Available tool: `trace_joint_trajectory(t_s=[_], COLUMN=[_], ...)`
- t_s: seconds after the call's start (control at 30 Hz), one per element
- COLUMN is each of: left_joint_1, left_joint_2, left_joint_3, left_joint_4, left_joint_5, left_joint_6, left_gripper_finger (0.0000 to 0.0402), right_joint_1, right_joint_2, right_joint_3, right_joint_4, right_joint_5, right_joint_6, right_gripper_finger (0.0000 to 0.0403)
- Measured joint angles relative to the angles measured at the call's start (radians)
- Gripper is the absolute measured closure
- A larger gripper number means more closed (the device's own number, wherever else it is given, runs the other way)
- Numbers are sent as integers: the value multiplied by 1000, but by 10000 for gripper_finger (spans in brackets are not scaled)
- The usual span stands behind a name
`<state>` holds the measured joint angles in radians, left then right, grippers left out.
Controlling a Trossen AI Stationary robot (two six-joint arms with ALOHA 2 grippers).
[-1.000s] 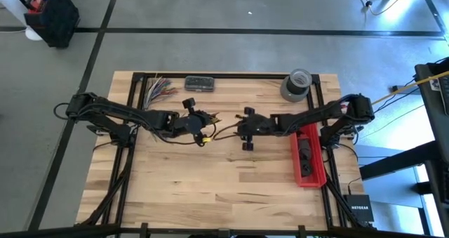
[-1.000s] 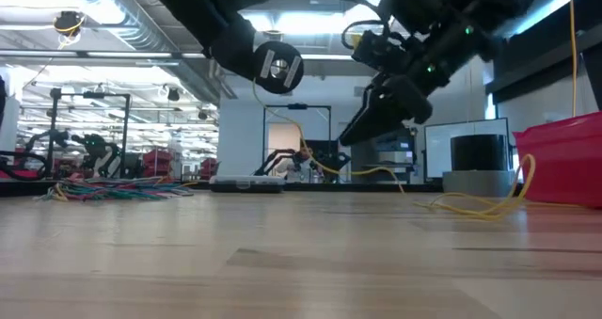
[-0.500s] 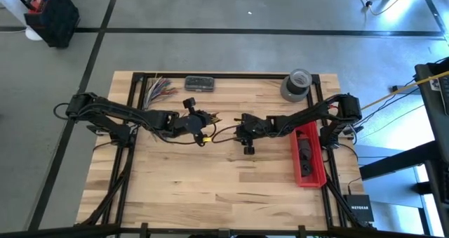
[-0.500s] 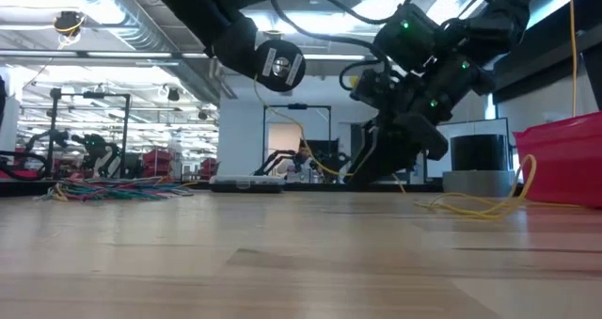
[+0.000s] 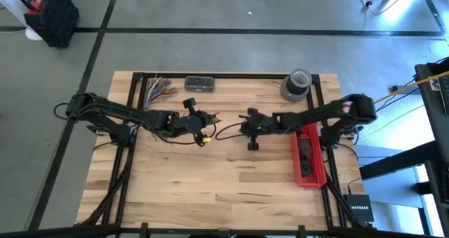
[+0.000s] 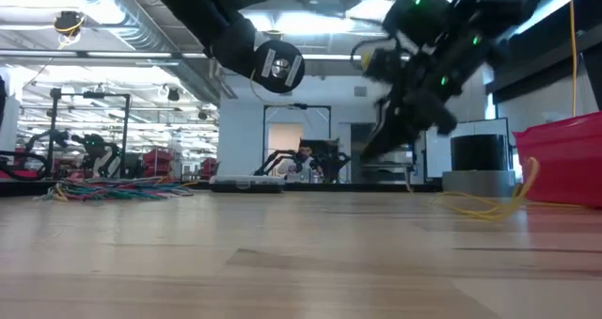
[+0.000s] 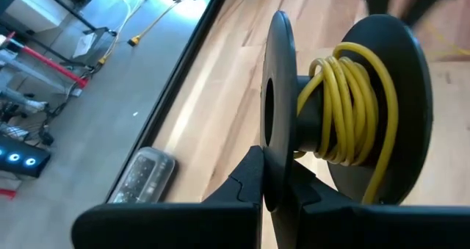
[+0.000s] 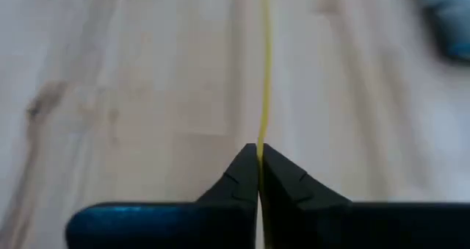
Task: Coil cords
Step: Coil the yellow wire onto the black spool
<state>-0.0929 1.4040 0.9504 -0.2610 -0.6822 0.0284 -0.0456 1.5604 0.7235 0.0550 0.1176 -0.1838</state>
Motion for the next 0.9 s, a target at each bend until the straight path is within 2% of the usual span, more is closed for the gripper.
trace_joint_trajectory(t_s=[0.17, 0.23, 0.53, 0.7, 0.8, 0.9], left_joint_1=[0, 0, -3, -6, 5, 34], left_joint_2=[0, 0, 0, 0, 1, 3], left_joint_3=[0, 0, 0, 0, 0, 0], left_joint_4=[0, 17, 75, 21, -35, -45], left_joint_5=[71, 73, 80, 120, 107, 68], left_joint_6=[10, 19, 36, 30, 3, -43], left_gripper_finger=[402, 402, 402, 402, 402, 402], right_joint_1=[-11, -30, -113, -112, -110, -87], right_joint_2=[-177, -216, -223, -297, -375, -426], right_joint_3=[1, 2, 0, 13, 37, 45], right_joint_4=[-99, -129, -196, -247, -266, -195], right_joint_5=[138, 157, 163, 234, 206, 101], right_joint_6=[21, 24, 50, 49, 114, 210], right_gripper_finger=[395, 397, 400, 400, 400, 400])
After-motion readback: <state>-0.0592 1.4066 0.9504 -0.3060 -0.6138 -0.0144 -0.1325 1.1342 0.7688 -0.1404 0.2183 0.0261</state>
